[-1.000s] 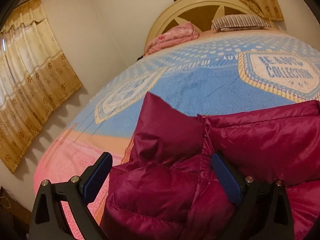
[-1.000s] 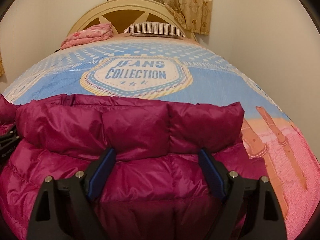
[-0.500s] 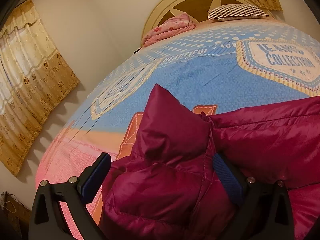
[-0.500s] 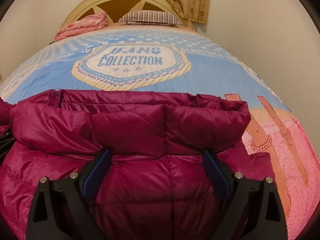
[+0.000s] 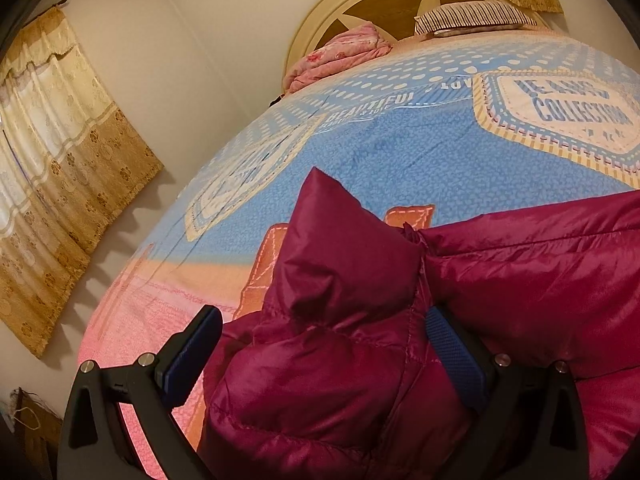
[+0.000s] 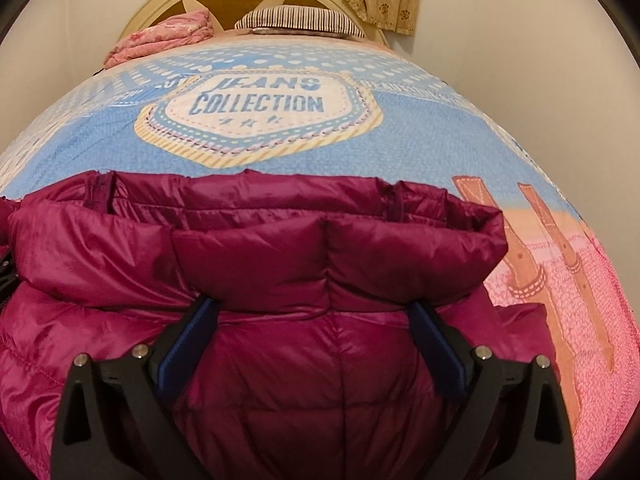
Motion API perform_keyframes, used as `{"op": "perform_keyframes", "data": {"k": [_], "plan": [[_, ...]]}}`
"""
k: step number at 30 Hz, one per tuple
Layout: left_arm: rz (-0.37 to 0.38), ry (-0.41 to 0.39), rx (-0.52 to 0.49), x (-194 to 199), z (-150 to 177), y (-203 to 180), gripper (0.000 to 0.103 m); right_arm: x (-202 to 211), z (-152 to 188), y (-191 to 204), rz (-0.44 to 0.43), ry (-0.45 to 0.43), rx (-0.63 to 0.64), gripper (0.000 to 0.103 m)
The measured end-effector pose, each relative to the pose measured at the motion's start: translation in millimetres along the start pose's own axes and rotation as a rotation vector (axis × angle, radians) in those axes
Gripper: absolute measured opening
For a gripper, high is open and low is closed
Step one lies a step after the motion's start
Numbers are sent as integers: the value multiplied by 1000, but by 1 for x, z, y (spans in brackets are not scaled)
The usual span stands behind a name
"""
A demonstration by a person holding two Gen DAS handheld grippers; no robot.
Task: Fold large clothes
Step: 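Press the folded jacket flat with both grippers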
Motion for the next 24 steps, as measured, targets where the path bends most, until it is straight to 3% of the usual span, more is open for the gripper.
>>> {"op": "perform_keyframes", "data": {"k": [2,3,5,9,12,15,20,24], "plan": [[18,37,-8,7,-2,3,102,3,-1,1,6,-3,6,97],[65,28,0,18,-5,5,102,5,-1,1,3,0,12,94],[107,-48,33,47,-11,22,102,18,-4,1,-9,6,11,89],[125,-132,72,76,0,54,102,75,-13,25,-81,-118,17,93],[75,-115,100,64,17,68,102,87,-6,51,-111,-138,72,93],[56,-35,84,40,35,65,102,69,12,68,-69,-96,143,93],[49,-49,65,31,47,50,102,47,27,70,-55,-69,143,94],[59,-13,52,21,47,43,102,41,29,72,-30,-65,160,94]]}}
Point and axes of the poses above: each gripper's, at about its wrist camera, not at the fingertips, and x roughly against the way its jaws point, y to its left, z to its underside, the point moved 7 cm from there along -x, roughly the way its jaws point
